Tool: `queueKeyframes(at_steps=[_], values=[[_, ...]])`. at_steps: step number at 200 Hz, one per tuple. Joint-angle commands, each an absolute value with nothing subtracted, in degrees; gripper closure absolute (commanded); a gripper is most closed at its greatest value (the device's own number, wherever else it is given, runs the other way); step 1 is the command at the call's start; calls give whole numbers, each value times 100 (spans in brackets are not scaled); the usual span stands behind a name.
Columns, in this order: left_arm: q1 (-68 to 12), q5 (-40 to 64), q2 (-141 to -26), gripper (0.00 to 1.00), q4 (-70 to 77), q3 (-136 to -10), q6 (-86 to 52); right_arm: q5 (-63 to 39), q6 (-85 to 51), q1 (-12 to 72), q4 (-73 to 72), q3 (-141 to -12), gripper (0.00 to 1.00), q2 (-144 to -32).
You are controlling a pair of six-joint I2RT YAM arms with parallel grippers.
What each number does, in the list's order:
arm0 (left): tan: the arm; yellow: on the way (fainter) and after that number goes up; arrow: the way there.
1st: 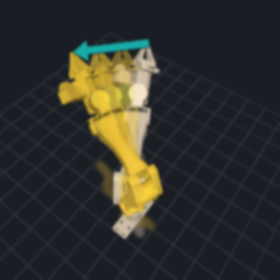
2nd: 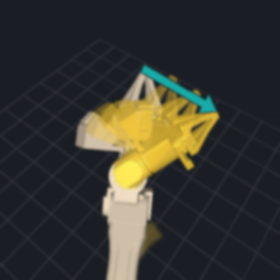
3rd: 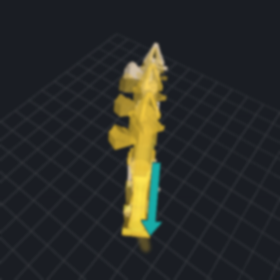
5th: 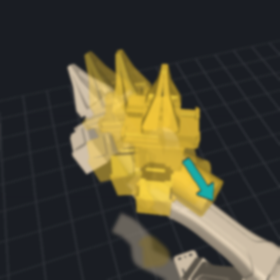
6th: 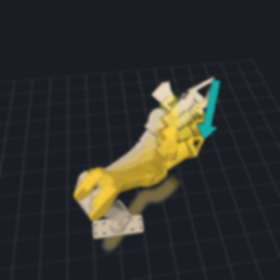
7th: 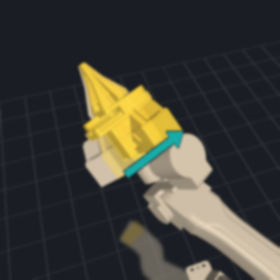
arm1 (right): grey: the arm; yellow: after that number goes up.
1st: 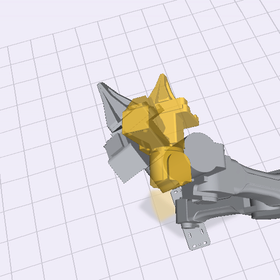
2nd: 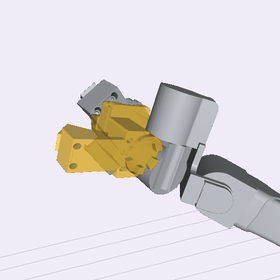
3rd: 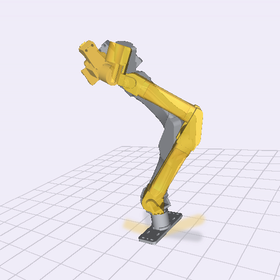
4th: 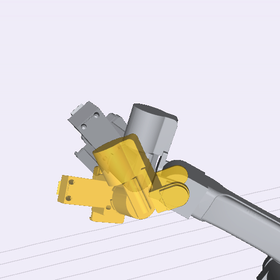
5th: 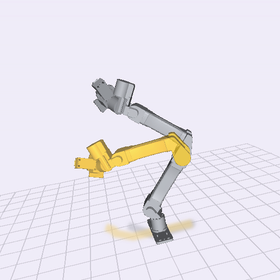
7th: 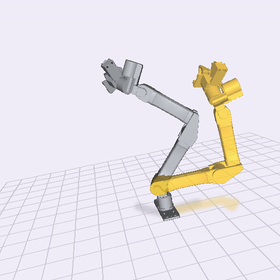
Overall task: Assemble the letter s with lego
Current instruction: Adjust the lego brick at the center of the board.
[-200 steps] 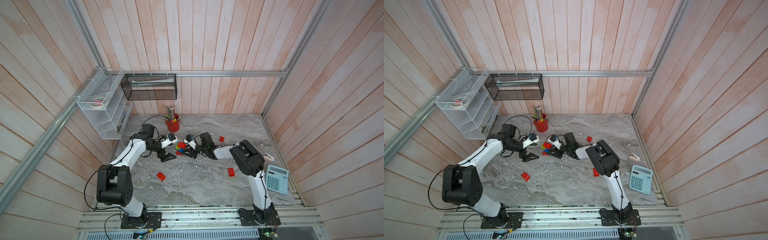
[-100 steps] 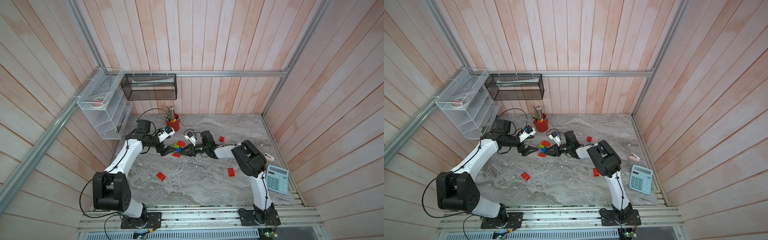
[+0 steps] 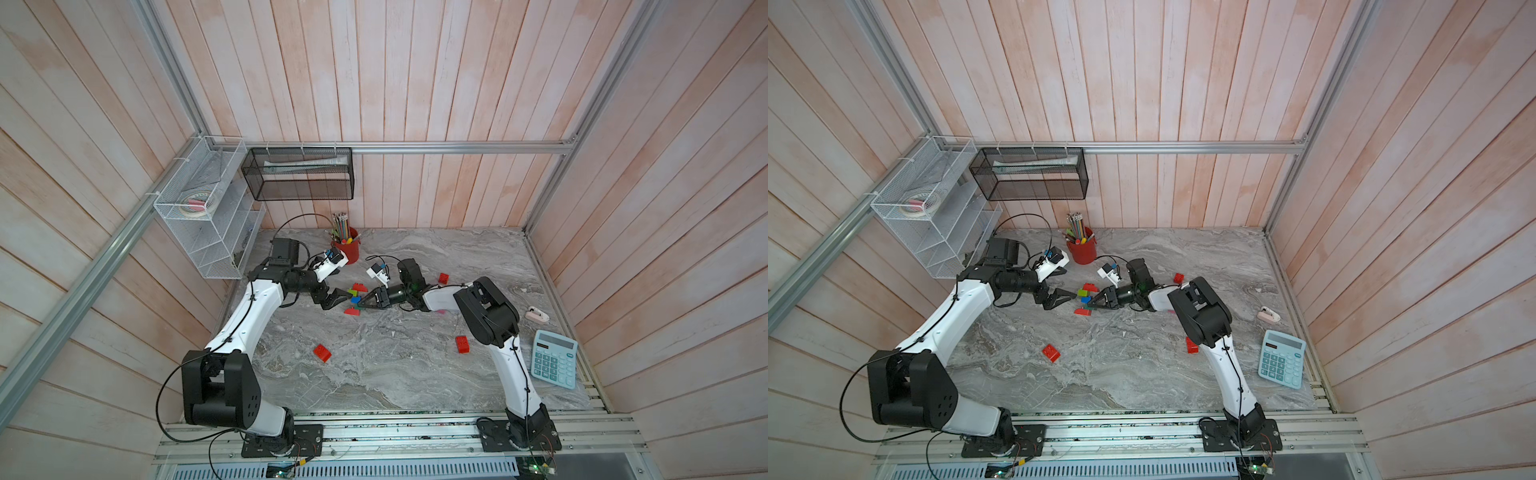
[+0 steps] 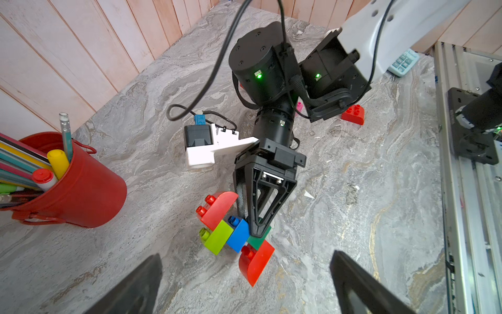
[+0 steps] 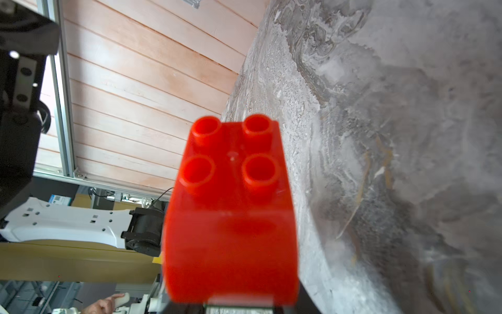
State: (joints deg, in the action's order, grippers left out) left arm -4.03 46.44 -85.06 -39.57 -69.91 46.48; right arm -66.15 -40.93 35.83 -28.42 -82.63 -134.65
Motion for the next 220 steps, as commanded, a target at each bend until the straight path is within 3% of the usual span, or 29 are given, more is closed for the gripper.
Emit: queueKeyframes(at_steps=[1, 94, 220], values=[[-369, 4667, -8324, 0, -3894, -6920, 4519, -6863, -4416, 3572, -2508, -8552, 68, -13659], [-368, 4675, -8111, 0, -3754, -6741, 4254, -6946, -4774, 3635, -1628, -9425, 64, -14218], [-369, 4834, -8019, 0, -3621, -6588, 3868, -6561, -5485, 3701, -2088, -9260, 53, -14227]])
